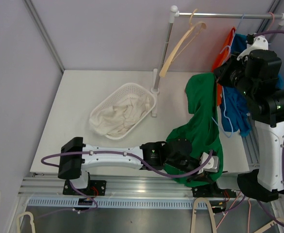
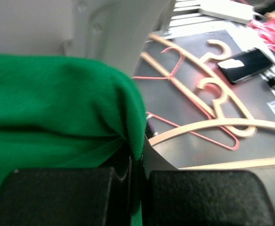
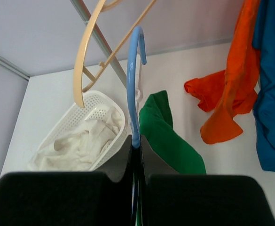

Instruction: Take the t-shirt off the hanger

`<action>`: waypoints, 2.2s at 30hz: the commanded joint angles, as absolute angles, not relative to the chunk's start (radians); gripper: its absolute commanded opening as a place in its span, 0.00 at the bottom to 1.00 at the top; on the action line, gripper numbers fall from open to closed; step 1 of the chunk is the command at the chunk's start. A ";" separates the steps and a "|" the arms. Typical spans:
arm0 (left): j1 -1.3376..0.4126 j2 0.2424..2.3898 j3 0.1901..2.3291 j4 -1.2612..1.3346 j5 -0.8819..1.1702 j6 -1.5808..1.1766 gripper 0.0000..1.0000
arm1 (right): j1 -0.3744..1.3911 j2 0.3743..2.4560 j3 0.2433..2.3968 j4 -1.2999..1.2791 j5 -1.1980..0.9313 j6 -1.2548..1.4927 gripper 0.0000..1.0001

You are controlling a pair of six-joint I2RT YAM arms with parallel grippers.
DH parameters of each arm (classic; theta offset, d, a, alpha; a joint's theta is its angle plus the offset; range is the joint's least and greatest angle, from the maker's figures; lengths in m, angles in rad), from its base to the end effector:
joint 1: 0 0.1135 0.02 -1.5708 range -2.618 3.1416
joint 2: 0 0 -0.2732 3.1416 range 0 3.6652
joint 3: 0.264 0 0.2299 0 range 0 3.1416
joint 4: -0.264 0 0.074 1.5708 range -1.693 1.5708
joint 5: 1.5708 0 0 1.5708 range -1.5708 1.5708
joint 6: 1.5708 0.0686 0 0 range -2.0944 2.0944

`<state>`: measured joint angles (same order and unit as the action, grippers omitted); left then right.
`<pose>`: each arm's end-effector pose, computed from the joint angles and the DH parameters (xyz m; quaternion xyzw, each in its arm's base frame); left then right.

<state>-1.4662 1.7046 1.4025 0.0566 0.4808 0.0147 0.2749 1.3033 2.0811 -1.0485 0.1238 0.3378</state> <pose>0.0120 -0.4180 0.3427 0.6247 0.4664 -0.5370 0.3224 0.1955 0.0463 0.5375 0.0624 0.7930 0.1352 0.5908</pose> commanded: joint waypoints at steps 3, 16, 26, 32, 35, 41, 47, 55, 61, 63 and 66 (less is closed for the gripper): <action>-1.410 1.672 1.424 -0.037 0.157 -0.144 0.01 | 0.272 1.405 2.322 -1.273 0.135 0.302 0.00; -1.189 1.435 1.407 -0.334 -0.252 -0.425 0.01 | 0.270 1.293 2.261 -1.316 0.137 0.298 0.00; -1.172 1.220 1.535 -0.385 -0.139 -0.307 0.01 | 0.268 1.206 1.956 -0.804 0.152 0.250 0.00; -1.022 1.380 2.020 -0.531 -0.092 -0.218 0.01 | 0.243 1.314 1.994 -0.632 0.161 0.256 0.00; -0.948 1.514 2.262 -0.583 -0.146 -0.166 0.01 | 0.218 1.362 2.000 -0.508 0.126 0.270 0.00; -0.764 1.579 2.436 -0.384 -0.186 -0.004 0.01 | 0.215 1.505 2.121 -0.423 0.225 0.221 0.00; -0.716 1.473 2.230 -0.029 -0.059 0.239 0.01 | 0.207 1.589 2.163 -0.388 0.270 0.190 0.00; -0.660 1.558 2.286 0.031 -0.023 0.298 0.01 | 0.209 1.634 2.177 -0.344 0.327 0.183 0.00; -0.634 1.557 2.104 0.046 -0.113 0.293 0.01 | 0.195 1.705 2.235 -0.302 0.348 0.144 0.00; -0.617 1.551 2.069 0.014 -0.143 0.229 0.01 | 0.193 1.742 2.281 -0.324 0.342 0.143 0.00; -0.615 1.500 1.941 0.017 -0.166 0.169 0.01 | 0.193 1.798 2.338 -0.318 0.339 0.135 0.00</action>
